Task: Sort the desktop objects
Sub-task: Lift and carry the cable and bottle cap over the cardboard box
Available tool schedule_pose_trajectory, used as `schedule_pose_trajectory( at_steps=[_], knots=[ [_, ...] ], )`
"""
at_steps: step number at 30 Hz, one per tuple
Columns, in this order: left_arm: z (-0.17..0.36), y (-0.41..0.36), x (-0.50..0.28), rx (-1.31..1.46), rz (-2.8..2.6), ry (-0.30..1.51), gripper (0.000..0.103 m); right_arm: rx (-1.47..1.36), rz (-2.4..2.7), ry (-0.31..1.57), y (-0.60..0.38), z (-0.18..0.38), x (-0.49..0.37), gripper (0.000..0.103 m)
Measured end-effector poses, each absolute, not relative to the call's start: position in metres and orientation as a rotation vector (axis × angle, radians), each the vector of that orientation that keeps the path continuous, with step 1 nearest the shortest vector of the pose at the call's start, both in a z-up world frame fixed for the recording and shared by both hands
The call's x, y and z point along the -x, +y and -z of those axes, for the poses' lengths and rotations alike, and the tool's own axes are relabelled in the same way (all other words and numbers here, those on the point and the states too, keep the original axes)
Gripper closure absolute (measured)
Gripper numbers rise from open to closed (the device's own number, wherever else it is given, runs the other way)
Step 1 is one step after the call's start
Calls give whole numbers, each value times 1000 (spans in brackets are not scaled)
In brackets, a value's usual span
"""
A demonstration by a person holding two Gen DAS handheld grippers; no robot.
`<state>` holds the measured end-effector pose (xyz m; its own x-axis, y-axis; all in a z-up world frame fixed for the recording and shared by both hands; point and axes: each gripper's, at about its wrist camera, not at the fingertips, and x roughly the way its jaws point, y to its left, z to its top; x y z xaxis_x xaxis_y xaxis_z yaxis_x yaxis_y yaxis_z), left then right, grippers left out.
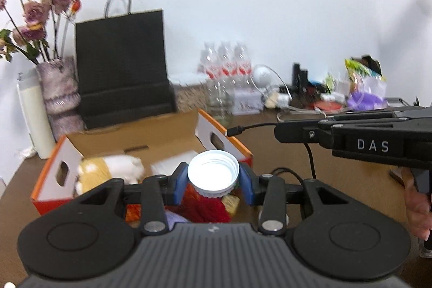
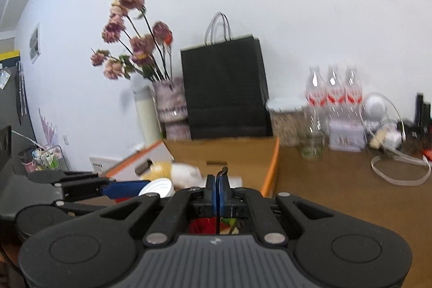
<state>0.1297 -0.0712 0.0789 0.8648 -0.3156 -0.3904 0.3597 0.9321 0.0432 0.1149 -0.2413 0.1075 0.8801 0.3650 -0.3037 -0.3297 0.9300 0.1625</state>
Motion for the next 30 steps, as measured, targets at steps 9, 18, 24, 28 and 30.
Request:
schedule_pose_trajectory(
  at_steps=[9, 18, 24, 28, 30],
  knots=[
    [-108, -36, -154, -63, 300, 293, 62, -104, -390, 261, -203, -140, -149, 101],
    [-116, -4, -204, 24, 241, 252, 62, -140, -362, 237, -183, -143, -210, 101],
    [-122, 11, -232, 63, 211, 239, 62, -178, -343, 208, -180, -144, -253, 101],
    [-126, 16, -243, 71, 195, 216, 62, -211, -342, 152, -183, -152, -270, 101],
    [-126, 18, -249, 72, 184, 216, 62, -219, -343, 123, -184, -157, -275, 101]
  ],
)
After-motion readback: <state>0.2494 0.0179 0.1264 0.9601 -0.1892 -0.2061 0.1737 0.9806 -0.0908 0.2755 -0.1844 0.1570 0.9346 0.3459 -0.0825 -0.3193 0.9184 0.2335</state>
